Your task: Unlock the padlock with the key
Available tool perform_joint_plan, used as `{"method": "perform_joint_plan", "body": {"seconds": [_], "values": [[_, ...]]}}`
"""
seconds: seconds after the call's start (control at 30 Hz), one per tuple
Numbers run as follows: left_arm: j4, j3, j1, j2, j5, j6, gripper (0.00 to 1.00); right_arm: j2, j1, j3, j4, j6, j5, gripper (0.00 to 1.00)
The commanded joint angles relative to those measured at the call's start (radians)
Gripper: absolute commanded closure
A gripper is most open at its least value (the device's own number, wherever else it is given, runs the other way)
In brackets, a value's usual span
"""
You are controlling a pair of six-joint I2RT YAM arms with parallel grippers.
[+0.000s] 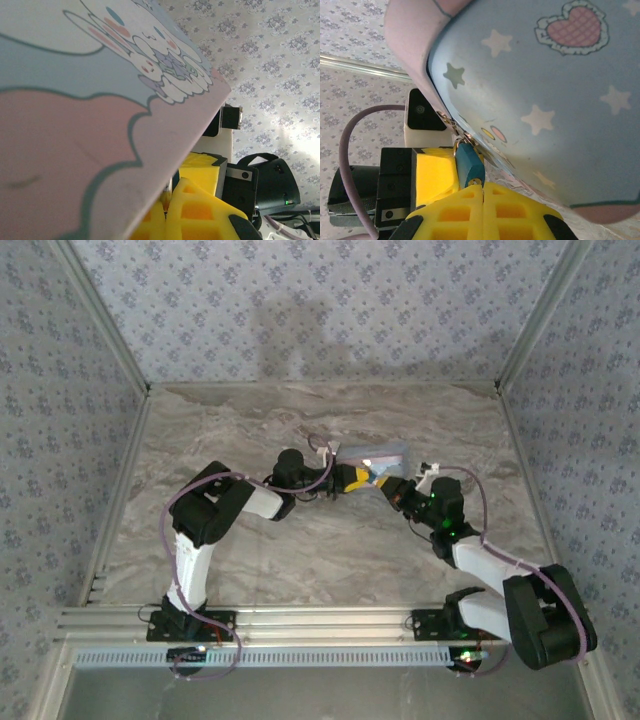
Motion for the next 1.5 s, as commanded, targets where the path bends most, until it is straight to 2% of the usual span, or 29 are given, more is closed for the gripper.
{"method": "perform_joint_plan", "body": {"seconds": [0.0,0.27,0.43,0.47,0.57,0.73,0.97,1.03,1.23,1.47], "values": [[0.046,0.027,-0.047,-0.001,0.078,0.027,1.00,0.034,0.039,0.084,-0.010,-0.033,0.018,1.00],[0.051,0.041,-0.093,0.008,0.095,0.029,1.00,0.139,0.107,0.145,0.011,-0.031,0.056,1.00],[-0.027,0.005,-0.074,-0.016,0.055,0.078,1.00,0.146,0.101,0.136,-0.036,-0.055,0.038,1.00],[-0.064,-0.005,-0.064,-0.026,0.045,0.098,1.00,0.131,0.093,0.129,-0.060,-0.063,0.037,0.98],[-0.154,-0.028,-0.037,-0.059,0.019,0.152,1.00,0.059,0.076,0.116,-0.206,-0.132,0.038,0.77],[-0.296,-0.033,-0.014,-0.095,-0.005,0.228,1.00,-0.072,0.050,0.109,-0.517,-0.273,0.051,0.60],[-0.398,-0.025,-0.013,-0.115,-0.033,0.267,1.00,-0.195,0.057,0.161,-0.891,-0.482,0.136,0.58],[-0.414,-0.020,-0.012,-0.118,-0.028,0.272,1.00,-0.210,0.084,0.188,-0.946,-0.558,0.186,0.59],[-0.445,-0.010,-0.010,-0.126,-0.013,0.268,1.00,-0.190,0.205,0.290,-1.013,-0.716,0.325,0.59],[-0.441,0.000,-0.005,-0.134,0.017,0.245,1.00,-0.045,0.302,0.392,-1.006,-0.827,0.440,0.52]]}}
